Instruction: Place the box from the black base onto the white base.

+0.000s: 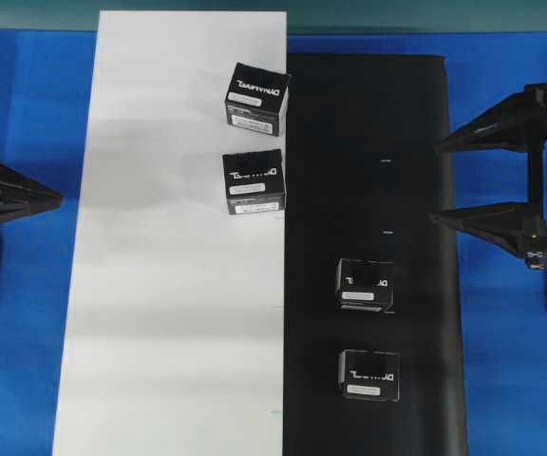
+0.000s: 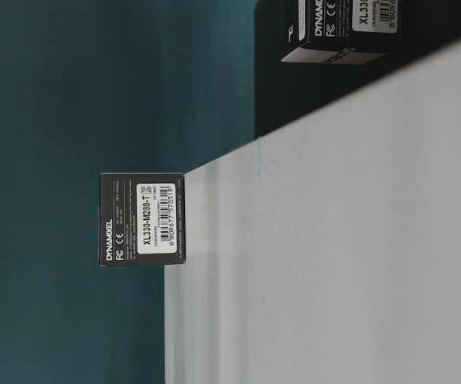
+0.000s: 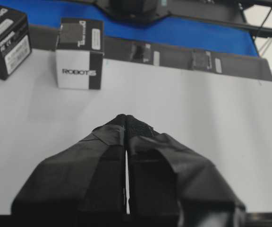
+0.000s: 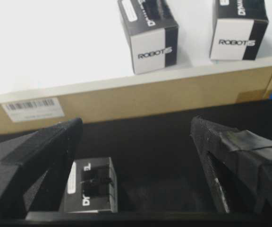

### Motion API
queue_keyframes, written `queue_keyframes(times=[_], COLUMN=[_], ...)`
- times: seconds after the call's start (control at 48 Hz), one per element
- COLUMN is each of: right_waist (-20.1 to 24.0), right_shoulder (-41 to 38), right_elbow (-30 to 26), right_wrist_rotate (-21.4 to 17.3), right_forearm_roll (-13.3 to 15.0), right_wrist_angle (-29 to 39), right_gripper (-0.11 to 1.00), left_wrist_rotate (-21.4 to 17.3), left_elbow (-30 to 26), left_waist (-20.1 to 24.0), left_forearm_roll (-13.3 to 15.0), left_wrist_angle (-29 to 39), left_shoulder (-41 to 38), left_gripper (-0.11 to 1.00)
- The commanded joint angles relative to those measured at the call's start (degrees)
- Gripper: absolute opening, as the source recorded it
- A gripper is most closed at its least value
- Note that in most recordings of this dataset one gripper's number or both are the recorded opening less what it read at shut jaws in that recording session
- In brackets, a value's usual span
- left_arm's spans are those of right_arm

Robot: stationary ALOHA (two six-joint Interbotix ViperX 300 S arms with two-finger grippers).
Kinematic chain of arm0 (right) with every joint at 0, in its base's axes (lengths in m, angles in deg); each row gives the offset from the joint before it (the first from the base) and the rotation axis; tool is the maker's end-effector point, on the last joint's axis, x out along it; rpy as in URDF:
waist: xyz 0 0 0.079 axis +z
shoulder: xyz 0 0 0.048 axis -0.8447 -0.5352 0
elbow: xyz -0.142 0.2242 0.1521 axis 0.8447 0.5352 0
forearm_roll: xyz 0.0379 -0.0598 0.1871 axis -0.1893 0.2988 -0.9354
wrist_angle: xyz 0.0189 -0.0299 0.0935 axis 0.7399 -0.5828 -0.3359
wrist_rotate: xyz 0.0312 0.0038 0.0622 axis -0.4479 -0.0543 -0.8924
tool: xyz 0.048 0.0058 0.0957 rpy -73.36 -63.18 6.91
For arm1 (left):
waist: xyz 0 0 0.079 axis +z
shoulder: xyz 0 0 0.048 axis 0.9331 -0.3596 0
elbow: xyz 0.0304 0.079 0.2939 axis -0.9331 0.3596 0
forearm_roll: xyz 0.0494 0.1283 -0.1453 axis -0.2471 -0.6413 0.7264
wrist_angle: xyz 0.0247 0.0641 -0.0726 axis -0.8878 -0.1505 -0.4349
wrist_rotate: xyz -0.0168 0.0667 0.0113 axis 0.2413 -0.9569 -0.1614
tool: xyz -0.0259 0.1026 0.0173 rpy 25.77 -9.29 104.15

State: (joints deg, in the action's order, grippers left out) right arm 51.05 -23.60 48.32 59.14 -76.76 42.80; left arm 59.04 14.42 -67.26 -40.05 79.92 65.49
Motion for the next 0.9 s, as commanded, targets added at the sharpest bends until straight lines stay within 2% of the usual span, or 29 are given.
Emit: queue_keyframes(times=[0.0, 0.459, 0.876], right_waist=[0.2, 0.8, 1.6], right_shoulder=[0.5, 3.4, 4.0], right_elbow=[0.4, 3.3, 3.5], right_wrist_rotate=[-0.5, -1.3, -1.3], right_forearm_roll=[-0.2, -0.2, -0.2], right_wrist_angle=[-1.3, -2.9, -2.8], right_gripper=[1.00, 0.99, 0.99], left_wrist_rotate=[0.0, -0.1, 0.0], left_elbow=[-0.7, -0.5, -0.5], left_waist=[0.0, -0.1, -0.1], left_forearm_roll=[-0.1, -0.1, -0.2], left_wrist_angle=[-0.3, -0.3, -0.3], left_shoulder=[-0.3, 0.4, 0.4], left_gripper=[-0.03, -0.03, -0.03])
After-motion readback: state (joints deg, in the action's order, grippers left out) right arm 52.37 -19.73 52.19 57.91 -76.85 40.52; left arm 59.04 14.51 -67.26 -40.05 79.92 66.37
